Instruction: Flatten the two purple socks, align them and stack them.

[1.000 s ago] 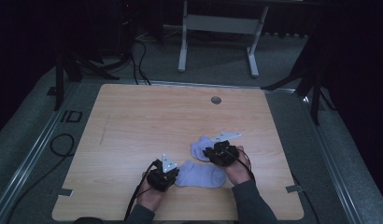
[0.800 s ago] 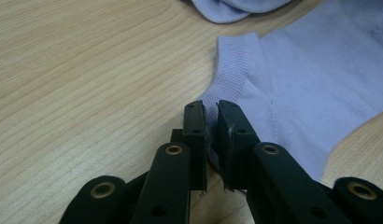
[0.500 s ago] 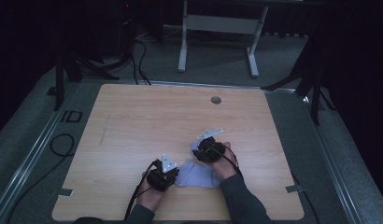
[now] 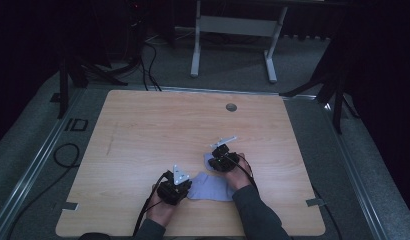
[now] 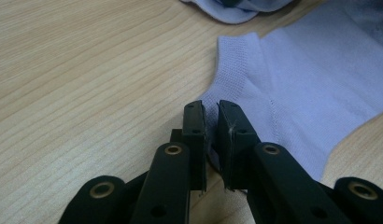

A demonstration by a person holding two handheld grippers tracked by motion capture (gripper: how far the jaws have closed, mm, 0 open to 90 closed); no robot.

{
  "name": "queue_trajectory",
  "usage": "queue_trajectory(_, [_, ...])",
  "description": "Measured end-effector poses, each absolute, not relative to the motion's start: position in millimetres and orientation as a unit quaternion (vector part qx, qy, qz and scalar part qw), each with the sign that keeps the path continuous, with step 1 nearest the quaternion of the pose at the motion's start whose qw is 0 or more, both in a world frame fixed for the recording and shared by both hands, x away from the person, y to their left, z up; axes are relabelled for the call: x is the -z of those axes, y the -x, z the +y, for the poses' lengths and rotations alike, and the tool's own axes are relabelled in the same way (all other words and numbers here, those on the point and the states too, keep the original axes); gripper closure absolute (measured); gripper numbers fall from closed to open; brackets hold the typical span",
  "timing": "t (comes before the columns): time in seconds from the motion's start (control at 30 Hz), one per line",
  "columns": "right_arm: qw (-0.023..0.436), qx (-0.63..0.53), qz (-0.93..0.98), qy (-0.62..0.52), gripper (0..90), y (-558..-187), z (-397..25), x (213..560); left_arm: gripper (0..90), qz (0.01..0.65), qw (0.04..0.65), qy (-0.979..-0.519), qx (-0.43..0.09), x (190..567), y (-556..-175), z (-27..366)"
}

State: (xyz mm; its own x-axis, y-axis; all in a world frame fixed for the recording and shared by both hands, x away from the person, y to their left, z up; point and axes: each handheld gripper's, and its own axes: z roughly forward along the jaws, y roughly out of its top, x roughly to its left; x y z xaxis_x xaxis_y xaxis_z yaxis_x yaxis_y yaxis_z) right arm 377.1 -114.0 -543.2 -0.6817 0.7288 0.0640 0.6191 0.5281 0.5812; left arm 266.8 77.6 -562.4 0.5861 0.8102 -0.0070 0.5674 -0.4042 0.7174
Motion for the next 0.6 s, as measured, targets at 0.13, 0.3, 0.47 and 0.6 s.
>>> queue_trajectory(0.13, [0.087,-0.296,0.864,-0.397,87.8,-376.6,-114.4,543.5,82.1,0.42,0.348,-0.82,-0.174,562.4,-266.8,77.5])
queue_trajectory(0.3, [0.078,-0.312,0.861,-0.395,88.4,-372.0,-112.9,541.8,82.1,0.42,0.349,-0.82,-0.174,562.4,-266.9,77.7])
queue_trajectory(0.47, [0.072,-0.331,0.857,-0.388,88.5,-365.8,-111.6,533.3,81.9,0.42,0.349,-0.819,-0.174,562.4,-266.9,77.7])
queue_trajectory(0.6, [0.065,-0.345,0.852,-0.388,88.4,-362.9,-113.4,526.4,81.9,0.419,0.349,-0.82,-0.175,562.4,-266.9,77.8])
